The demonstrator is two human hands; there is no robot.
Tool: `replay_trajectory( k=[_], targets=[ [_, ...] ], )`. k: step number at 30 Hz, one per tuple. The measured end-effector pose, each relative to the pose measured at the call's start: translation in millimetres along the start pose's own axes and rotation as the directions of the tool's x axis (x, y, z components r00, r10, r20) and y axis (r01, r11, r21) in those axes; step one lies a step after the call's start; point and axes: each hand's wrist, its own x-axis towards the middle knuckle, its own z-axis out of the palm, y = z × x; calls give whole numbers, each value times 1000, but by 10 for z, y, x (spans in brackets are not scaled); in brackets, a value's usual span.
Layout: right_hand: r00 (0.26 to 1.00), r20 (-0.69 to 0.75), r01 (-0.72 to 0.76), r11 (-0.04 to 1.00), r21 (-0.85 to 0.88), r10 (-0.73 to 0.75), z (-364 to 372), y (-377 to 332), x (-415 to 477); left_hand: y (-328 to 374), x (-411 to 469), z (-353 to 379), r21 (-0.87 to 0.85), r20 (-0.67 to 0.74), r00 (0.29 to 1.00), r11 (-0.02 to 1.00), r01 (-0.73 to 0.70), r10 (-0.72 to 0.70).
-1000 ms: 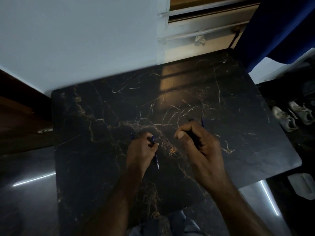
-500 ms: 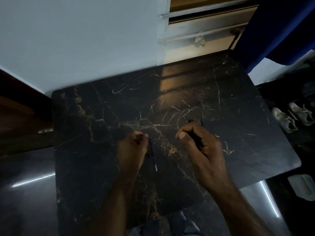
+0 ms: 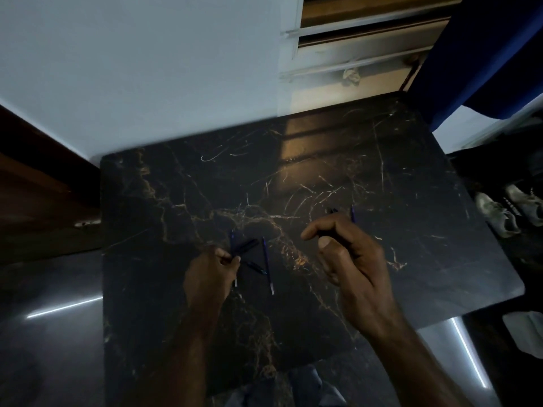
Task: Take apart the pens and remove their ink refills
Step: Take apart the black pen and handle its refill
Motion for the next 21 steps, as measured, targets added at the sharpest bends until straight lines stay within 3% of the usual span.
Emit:
replay_trajectory(
  k=[11, 13, 14, 15, 17, 19, 21],
  targets=[
    [1000, -16, -4, 1000, 6, 4, -48, -58, -82, 8, 8, -7, 112, -2, 998, 992, 56, -56],
    [1000, -13, -2, 1000, -9, 2, -64, -82, -114, 59, -17, -133, -59, 0, 997, 996, 72, -72],
    [1000, -12, -13, 1000, -9, 13, -73, -94, -127, 126, -40, -231, -262, 2, 996, 962, 82, -84],
    [1000, -6, -30, 999, 11, 30, -81, -103, -133, 224, -83, -347, -511, 5, 996, 855, 84, -95],
    [999, 24, -46, 995, 90, 44, -86, -138, -133, 530, -260, -685, -876, -15, 1000, 482, -4, -19],
    [999, 42, -24, 987, 156, 17, -74, -214, -116, 934, -478, -1034, -963, -146, 972, 197, -181, 182],
    [999, 32, 6, 973, 232, -13, -48, -312, -90, 1290, -663, -1298, -943, -293, 890, 50, -330, 350]
  ],
)
